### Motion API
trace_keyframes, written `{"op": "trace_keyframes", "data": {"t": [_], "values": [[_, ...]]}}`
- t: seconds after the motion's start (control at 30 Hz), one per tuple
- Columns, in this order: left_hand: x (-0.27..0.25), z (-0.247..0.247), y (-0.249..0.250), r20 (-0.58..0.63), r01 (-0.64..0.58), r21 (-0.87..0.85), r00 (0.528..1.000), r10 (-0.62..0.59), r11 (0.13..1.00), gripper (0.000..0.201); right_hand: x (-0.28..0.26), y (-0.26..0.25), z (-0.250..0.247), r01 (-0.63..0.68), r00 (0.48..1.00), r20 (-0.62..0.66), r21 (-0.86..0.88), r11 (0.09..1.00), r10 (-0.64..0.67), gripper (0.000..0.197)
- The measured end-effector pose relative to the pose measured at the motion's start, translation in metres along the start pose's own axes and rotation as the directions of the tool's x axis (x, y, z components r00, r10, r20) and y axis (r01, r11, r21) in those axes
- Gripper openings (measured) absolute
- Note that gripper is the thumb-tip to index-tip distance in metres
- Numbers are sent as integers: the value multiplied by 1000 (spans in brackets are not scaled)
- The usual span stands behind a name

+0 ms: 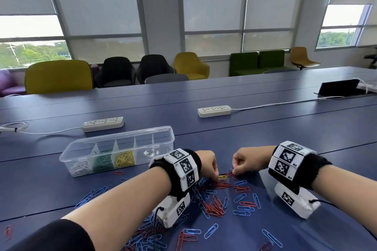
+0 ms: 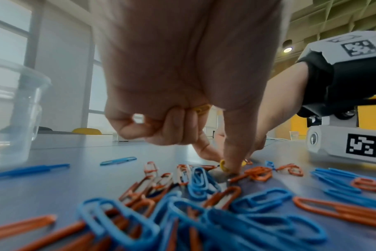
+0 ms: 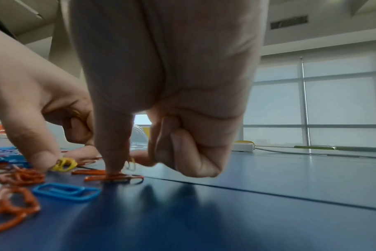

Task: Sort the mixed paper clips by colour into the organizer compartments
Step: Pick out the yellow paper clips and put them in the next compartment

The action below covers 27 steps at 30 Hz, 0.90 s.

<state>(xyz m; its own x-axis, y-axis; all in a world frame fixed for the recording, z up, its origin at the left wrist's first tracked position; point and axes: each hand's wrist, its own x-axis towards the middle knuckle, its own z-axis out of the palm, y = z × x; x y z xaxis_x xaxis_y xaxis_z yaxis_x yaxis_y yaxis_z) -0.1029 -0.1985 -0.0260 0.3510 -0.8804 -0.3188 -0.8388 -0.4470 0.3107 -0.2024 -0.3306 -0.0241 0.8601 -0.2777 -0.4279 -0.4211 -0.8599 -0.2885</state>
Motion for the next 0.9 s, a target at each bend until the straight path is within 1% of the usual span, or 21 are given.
{"op": "trace_keyframes", "data": {"t": [0.07,0.1,0.13,0.17,0.2,0.23,0.27,0.3,0.33,0.37,0.43,0.47,0.5,0.53,0.57,0.67,0.77,0.83,0.87,0.9], "values": [[-2,-5,-4,25,21,-124,1000,-18,992,26,-3,1,-2,-5,1000,-8,70,998,6,21],[-5,-8,-6,21,34,-246,999,-29,969,28,-6,0,-4,-1,1000,-30,129,992,5,19],[-11,-11,-8,32,57,-439,998,-47,897,27,-11,0,-6,8,998,-60,205,979,4,18],[-17,-15,-11,58,77,-652,997,-53,754,24,-15,-2,-8,23,996,-90,289,957,3,20],[-23,-18,-15,92,93,-822,995,-31,562,20,-19,-3,-10,43,993,-115,365,930,-1,21],[-30,-21,-21,113,100,-928,993,16,358,17,-23,-6,-11,64,991,-135,423,904,-7,21],[-38,-22,-29,120,106,-979,991,67,176,18,-27,-9,-11,82,989,-148,459,885,-15,20],[-45,-23,-36,102,100,-995,989,109,26,19,-30,-14,-10,101,988,-153,476,874,-31,19],[-50,-23,-44,79,92,-991,989,122,-101,21,-32,-19,-10,119,987,-152,475,872,-51,18],[-56,-22,-49,63,85,-973,992,107,-217,24,-33,-26,-9,134,986,-148,461,877,-73,18],[-65,-19,-59,48,46,-912,999,7,-408,30,-35,-44,-9,167,983,-134,404,899,-122,18],[-68,-15,-64,39,6,-874,997,-59,-485,32,-34,-55,-9,190,979,-135,363,912,-150,18],[-70,-11,-70,32,-40,-838,992,-121,-545,33,-34,-67,-10,220,973,-143,311,925,-183,18],[-72,-7,-76,22,-78,-811,986,-163,-580,34,-32,-81,-12,253,963,-158,246,936,-219,19],[-75,-5,-80,9,-100,-793,984,-177,-600,34,-30,-96,-14,287,950,-175,173,942,-257,20],[-81,1,-95,-10,-116,-746,987,-163,-656,39,-15,-143,-18,372,910,-179,-49,927,-374,21],[-87,4,-105,-46,-142,-677,987,-152,-722,45,3,-185,-16,380,898,-143,-223,898,-416,10],[-91,4,-112,-57,-169,-649,983,-174,-742,42,13,-204,-16,384,893,-132,-277,881,-430,22],[-93,2,-116,-64,-177,-637,982,-178,-750,40,15,-210,-18,399,884,-143,-263,878,-445,25],[-94,1,-121,-66,-177,-624,982,-174,-761,40,18,-214,-20,430,864,-175,-232,872,-473,25]]}}
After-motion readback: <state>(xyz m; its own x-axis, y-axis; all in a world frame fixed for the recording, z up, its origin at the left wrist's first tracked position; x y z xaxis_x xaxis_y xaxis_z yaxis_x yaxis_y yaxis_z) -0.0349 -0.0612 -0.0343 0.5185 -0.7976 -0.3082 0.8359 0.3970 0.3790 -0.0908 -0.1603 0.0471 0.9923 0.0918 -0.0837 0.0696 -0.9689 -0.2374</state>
